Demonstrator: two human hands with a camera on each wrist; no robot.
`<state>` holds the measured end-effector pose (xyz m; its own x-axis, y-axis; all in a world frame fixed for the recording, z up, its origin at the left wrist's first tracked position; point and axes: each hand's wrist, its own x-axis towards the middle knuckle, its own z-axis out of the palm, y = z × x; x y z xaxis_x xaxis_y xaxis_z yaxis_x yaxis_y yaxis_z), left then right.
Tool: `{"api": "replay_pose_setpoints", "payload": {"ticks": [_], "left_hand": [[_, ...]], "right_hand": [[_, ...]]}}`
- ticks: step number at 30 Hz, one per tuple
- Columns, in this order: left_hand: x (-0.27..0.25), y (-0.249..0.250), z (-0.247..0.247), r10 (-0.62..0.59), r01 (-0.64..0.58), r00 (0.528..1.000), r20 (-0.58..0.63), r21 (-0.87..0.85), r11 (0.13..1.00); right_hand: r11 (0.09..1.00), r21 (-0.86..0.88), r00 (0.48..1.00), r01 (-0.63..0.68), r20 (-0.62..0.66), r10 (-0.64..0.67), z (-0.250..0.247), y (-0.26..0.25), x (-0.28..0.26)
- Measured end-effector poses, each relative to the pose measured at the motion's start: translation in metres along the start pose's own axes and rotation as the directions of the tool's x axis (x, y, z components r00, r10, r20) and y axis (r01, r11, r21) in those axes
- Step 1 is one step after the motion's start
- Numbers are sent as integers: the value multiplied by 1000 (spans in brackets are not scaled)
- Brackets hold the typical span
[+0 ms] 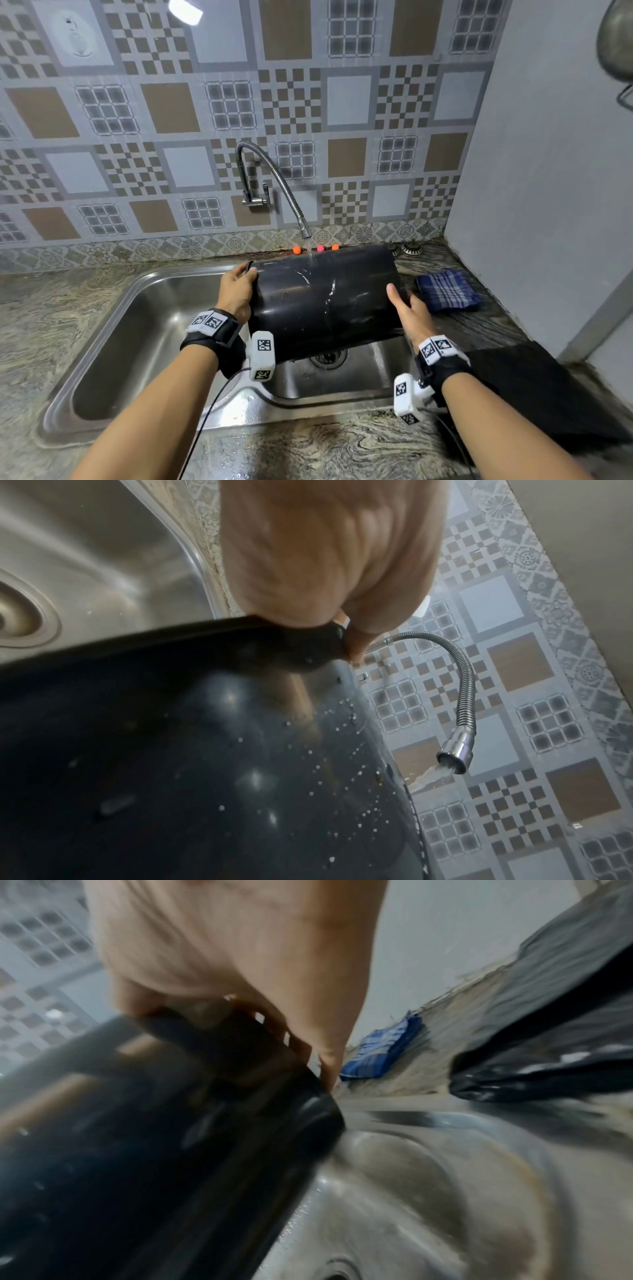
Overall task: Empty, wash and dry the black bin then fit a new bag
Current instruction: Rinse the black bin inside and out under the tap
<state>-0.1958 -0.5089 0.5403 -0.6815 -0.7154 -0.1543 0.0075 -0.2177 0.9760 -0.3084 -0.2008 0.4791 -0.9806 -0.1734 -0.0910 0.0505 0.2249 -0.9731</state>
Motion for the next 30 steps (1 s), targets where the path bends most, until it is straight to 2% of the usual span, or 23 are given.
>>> {"api": "replay_pose_setpoints", "payload": {"ticks": [6,10,11,13,16,19,25,30], "left_hand": [[4,0,3,-36,36,999,0,-20,999],[-7,13,7,-97,93,983,159,32,995],[-9,13,7,-127,119,978,166,58,991],[-13,11,7,-146,134,978,149,86,987],[-10,-1,7,-54,48,997,59,97,994],[12,-19,4,-39,39,999,-3,105,994],[-19,8,16,-176,170,983,57,94,981],[-22,-1,17,-172,156,978,120,132,979]], "right_hand": [[996,63,998,67,-24,-65,0,11,-13],[996,40,990,78,-122,-73,1,-3,-10],[997,26,987,78,-140,-74,1,-6,-9],[997,-8,986,71,-149,-72,1,-11,-7],[999,-43,992,25,-124,-30,5,-18,-3],[999,-54,991,6,-135,-13,7,-26,-3],[998,-28,977,-60,-207,53,5,-36,4],[996,-39,967,-76,-248,64,2,-36,11]]}}
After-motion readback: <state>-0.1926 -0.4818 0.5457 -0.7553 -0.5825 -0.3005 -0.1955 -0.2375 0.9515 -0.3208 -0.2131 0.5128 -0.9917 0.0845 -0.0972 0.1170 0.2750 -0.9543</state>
